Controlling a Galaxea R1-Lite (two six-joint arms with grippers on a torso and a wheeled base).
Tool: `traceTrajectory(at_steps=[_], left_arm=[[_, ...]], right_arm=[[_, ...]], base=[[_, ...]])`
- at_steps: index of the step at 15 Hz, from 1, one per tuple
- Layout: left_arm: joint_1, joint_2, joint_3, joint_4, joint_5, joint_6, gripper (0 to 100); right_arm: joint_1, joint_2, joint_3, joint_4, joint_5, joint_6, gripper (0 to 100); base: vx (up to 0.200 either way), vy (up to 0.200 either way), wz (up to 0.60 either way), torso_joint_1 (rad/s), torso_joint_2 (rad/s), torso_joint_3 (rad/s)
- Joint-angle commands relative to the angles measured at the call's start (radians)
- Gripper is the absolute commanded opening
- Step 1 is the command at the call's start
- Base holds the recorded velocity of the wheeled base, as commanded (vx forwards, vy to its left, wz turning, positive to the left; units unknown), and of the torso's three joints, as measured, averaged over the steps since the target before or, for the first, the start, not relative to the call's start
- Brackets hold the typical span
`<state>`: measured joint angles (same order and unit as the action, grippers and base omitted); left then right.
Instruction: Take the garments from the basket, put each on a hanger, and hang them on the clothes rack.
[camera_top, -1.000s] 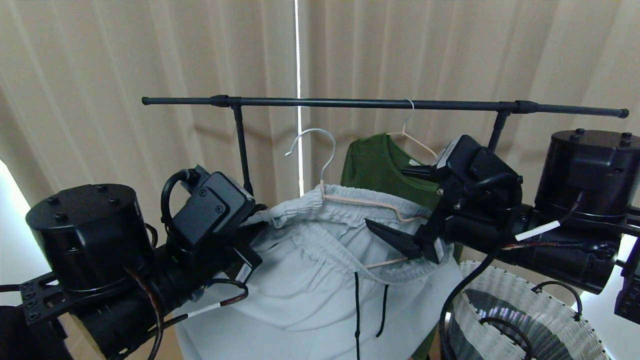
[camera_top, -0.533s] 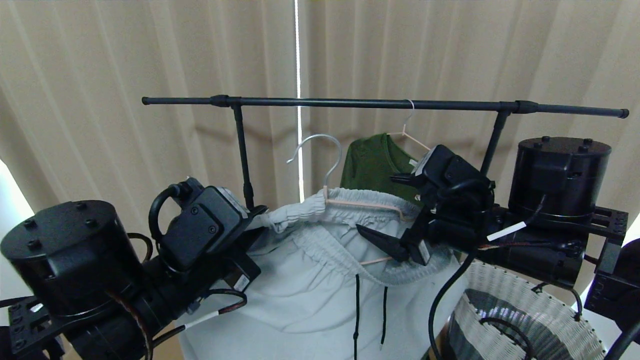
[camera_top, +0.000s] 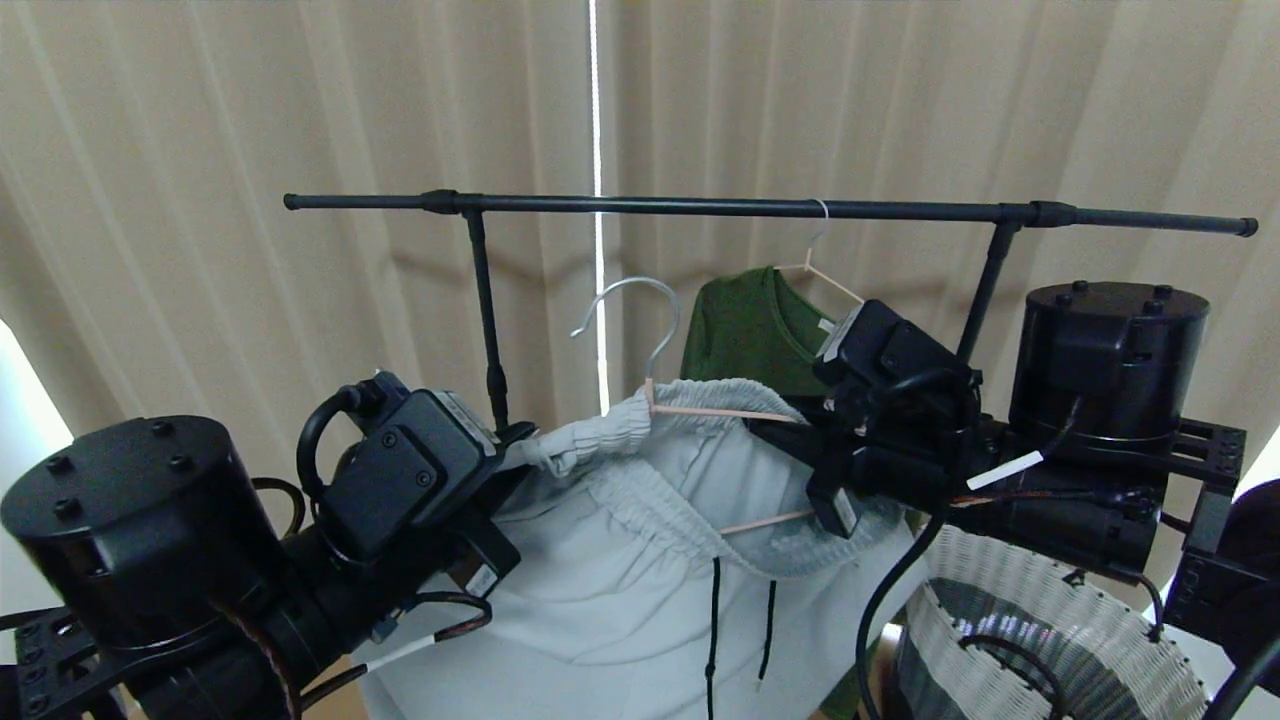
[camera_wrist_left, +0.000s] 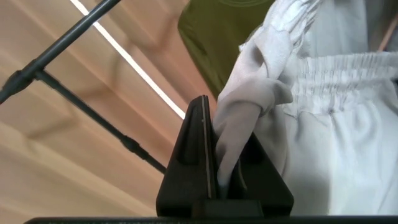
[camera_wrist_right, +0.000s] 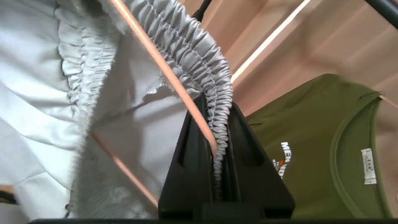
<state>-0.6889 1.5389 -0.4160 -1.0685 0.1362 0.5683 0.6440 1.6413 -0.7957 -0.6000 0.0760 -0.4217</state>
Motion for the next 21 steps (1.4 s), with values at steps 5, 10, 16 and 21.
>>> traceTrajectory(at_steps=[5, 10, 16, 21], left_arm=[[0.000, -0.002, 0.002, 0.002, 0.002, -0.034, 0], [0.002, -0.023, 0.009, 0.002, -0.044, -0.076, 100], [0.006, -0.097, 0.063, 0.002, -0.075, -0.136, 100], [0.011, -0.123, 0.063, 0.002, -0.075, -0.163, 100]], right_arm=[[0.002, -0.015, 0.009, -0.001, -0.002, 0.003, 0], [-0.006, -0.020, 0.015, -0.003, -0.044, 0.006, 0], [-0.067, -0.064, 0.046, -0.001, -0.070, 0.004, 0], [-0.130, -0.120, 0.075, -0.001, -0.084, 0.004, 0]], base=[[0.000, 0.000, 0.00, 0.000, 0.00, 0.000], [0.000, 0.000, 0.00, 0.000, 0.00, 0.000], [0.000, 0.000, 0.00, 0.000, 0.00, 0.000], [0.000, 0.000, 0.00, 0.000, 0.00, 0.000]])
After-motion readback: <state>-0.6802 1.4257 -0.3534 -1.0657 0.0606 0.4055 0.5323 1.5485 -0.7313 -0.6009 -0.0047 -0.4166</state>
